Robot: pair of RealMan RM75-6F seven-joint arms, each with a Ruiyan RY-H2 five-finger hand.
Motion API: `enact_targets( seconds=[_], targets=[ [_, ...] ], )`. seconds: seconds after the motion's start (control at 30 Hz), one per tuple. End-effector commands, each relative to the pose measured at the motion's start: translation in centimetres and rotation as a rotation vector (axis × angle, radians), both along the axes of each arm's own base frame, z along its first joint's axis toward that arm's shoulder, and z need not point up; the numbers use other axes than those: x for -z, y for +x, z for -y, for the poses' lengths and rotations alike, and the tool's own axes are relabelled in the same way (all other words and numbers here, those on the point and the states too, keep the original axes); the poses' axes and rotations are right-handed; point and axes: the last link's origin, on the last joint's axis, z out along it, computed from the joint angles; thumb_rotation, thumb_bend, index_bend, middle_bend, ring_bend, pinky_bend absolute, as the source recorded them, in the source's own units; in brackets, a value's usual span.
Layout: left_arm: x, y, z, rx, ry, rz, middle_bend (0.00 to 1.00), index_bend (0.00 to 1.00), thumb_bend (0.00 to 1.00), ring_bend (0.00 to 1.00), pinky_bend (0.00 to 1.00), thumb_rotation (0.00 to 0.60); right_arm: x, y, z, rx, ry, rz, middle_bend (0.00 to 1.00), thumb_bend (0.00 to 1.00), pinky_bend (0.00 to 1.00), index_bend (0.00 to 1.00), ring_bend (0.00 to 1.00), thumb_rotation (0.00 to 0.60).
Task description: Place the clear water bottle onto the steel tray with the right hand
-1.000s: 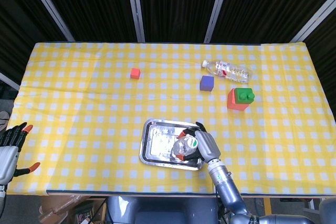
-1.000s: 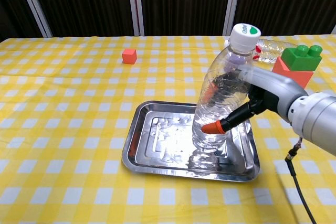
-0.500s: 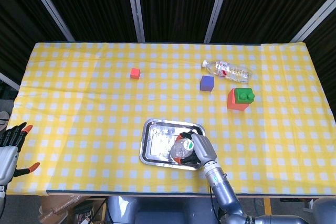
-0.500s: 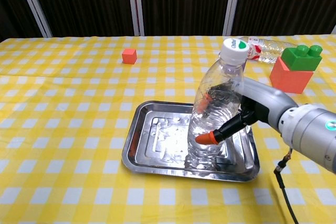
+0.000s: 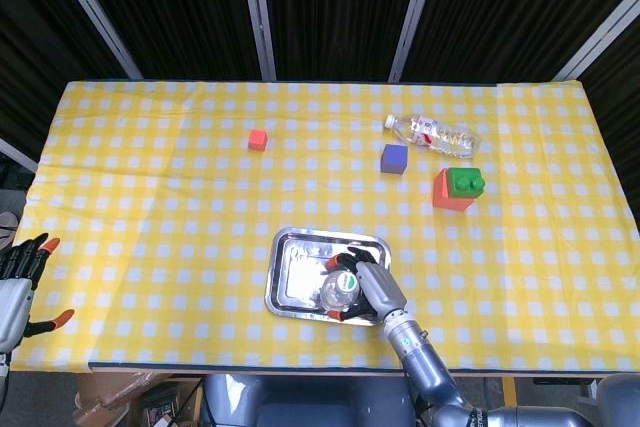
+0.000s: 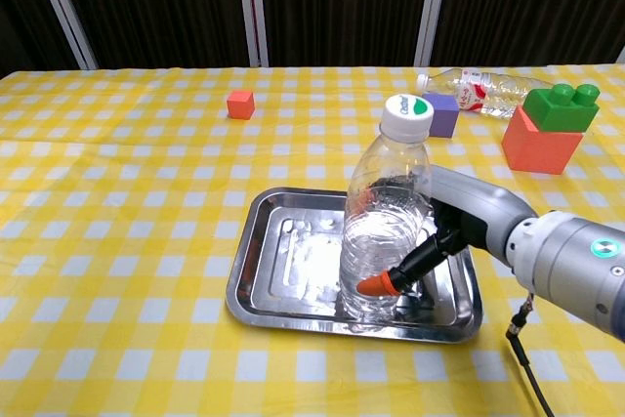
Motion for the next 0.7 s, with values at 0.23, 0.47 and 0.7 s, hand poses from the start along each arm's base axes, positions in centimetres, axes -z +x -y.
enact_targets(
  seconds=[0.23,0.47,0.7],
  targets=[
    [0.2,0.0,0.0,-0.006,-0.008,-0.008,0.00,0.05,0.15,0.00,0.00,0.600,-0.7,-0.4,0.1,0.026,0.005,0.050,0.04,0.09,0.00,0.00,0.00,0.600],
    [0.1,-0.1,-0.1,-0.011,-0.006,-0.009,0.00,0.05,0.15,0.00,0.00,0.600,-4.2,-3.6,0.0,0.009,-0.015,-0.073,0.04,0.08,0.00,0.00,0.00,0.600],
    [0.0,0.0,0.0,-0.008,0.000,-0.009,0.00,0.05,0.15,0.00,0.00,0.600,-9.9,-9.7,-1.6,-0.042,-0.044,-0.422,0.04,0.08,0.00,0.01,0.00,0.600]
  ],
)
